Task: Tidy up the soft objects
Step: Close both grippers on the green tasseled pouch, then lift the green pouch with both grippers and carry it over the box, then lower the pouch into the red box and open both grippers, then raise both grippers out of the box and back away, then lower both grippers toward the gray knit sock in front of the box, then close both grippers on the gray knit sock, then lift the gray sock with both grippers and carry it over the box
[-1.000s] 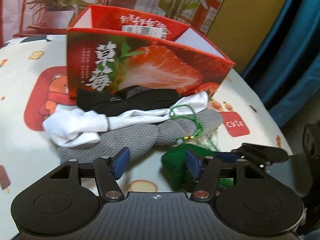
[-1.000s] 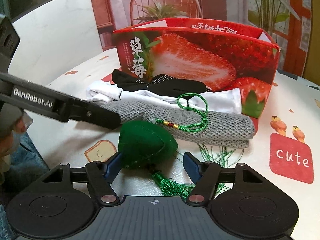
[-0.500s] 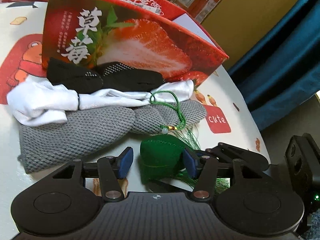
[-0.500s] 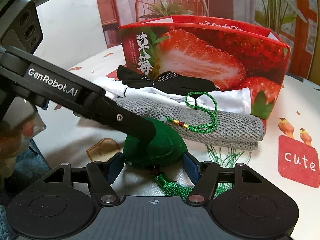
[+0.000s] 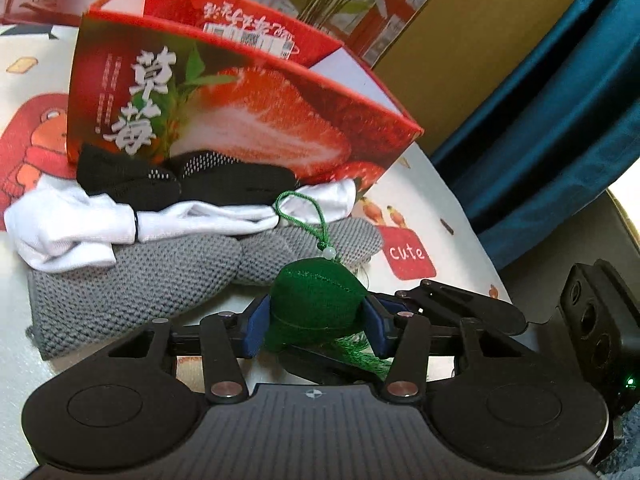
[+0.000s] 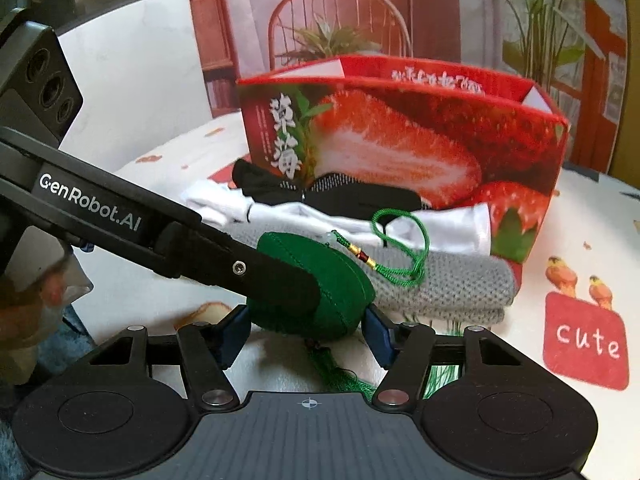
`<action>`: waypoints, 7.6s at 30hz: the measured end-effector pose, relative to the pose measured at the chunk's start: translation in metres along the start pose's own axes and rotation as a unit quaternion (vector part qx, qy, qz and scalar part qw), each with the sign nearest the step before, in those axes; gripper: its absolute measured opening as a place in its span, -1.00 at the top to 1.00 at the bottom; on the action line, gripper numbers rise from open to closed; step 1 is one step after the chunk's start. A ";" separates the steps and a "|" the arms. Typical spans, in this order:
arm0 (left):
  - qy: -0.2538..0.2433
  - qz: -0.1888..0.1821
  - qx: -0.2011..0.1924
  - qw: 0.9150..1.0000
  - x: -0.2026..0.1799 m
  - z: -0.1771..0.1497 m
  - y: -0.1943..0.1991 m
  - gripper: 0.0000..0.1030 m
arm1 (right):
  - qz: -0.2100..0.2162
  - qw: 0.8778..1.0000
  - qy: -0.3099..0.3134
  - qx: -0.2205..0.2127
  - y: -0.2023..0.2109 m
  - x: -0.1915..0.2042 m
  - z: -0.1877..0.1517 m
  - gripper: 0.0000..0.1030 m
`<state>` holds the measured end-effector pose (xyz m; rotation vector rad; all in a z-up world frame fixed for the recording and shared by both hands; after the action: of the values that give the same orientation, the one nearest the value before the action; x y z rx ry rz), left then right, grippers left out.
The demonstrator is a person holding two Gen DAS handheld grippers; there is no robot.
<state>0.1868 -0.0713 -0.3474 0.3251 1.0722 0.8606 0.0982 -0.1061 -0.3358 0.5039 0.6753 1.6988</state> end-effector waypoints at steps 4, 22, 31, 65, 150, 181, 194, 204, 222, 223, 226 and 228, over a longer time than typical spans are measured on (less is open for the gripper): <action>-0.009 -0.006 -0.012 1.000 -0.007 0.008 0.011 -0.01 | -0.005 1.000 0.011 -0.015 0.006 -0.001 0.010 -0.11; -0.082 -0.041 -0.134 0.987 -0.085 0.111 0.071 -0.01 | -0.031 0.991 0.069 -0.110 0.053 -0.044 0.141 -0.10; -0.126 -0.042 -0.189 0.973 -0.131 0.178 0.090 -0.01 | -0.061 0.982 0.098 -0.150 0.065 -0.084 0.218 -0.10; -0.120 0.031 -0.100 0.987 -0.089 0.232 -0.060 -0.04 | -0.091 0.994 0.044 -0.037 -0.052 -0.200 0.173 -0.10; -0.004 0.228 -0.084 0.970 0.091 0.024 0.051 -0.09 | -0.109 0.984 -0.128 0.055 -0.024 -0.101 -0.028 -0.20; -0.017 0.211 -0.087 0.974 0.090 0.004 0.066 0.33 | -0.109 0.984 -0.139 0.020 0.013 -0.079 -0.032 0.19; -0.017 0.211 -0.086 0.973 0.090 0.003 0.065 0.31 | -0.149 0.978 -0.145 0.007 0.001 -0.095 -0.020 -0.64; -0.015 0.209 -0.084 0.974 0.090 0.004 0.064 0.28 | -0.097 0.984 -0.150 0.018 -0.018 -0.092 -0.030 -0.05; -0.073 0.176 -0.176 0.966 0.045 0.018 0.110 0.68 | -0.075 0.980 -0.174 -0.058 0.039 -0.093 -0.005 0.58; -0.078 0.175 -0.186 0.964 0.041 0.021 0.115 0.68 | -0.074 0.980 -0.174 -0.064 0.042 -0.093 -0.002 0.58; -0.087 0.171 -0.209 0.959 0.030 0.030 0.127 0.68 | -0.072 0.980 -0.169 -0.082 0.052 -0.093 0.012 0.58; -0.090 0.169 -0.216 0.957 0.026 0.036 0.131 0.68 | -0.071 0.980 -0.161 -0.091 0.056 -0.092 0.021 0.58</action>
<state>0.1638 0.0387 -0.2658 0.2135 0.6424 1.3180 0.0921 -0.2004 -0.2799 0.5695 0.3105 1.4838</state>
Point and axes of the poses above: each gripper's, at about its wrist camera, not at the fingertips, and y roughly against the way its jaws point, x to its left, z to its top, the point moved 9 cm from there along -y, roughly the way its jaws point, and after that the axes turned 14 degrees about y, right-handed, at the moved point
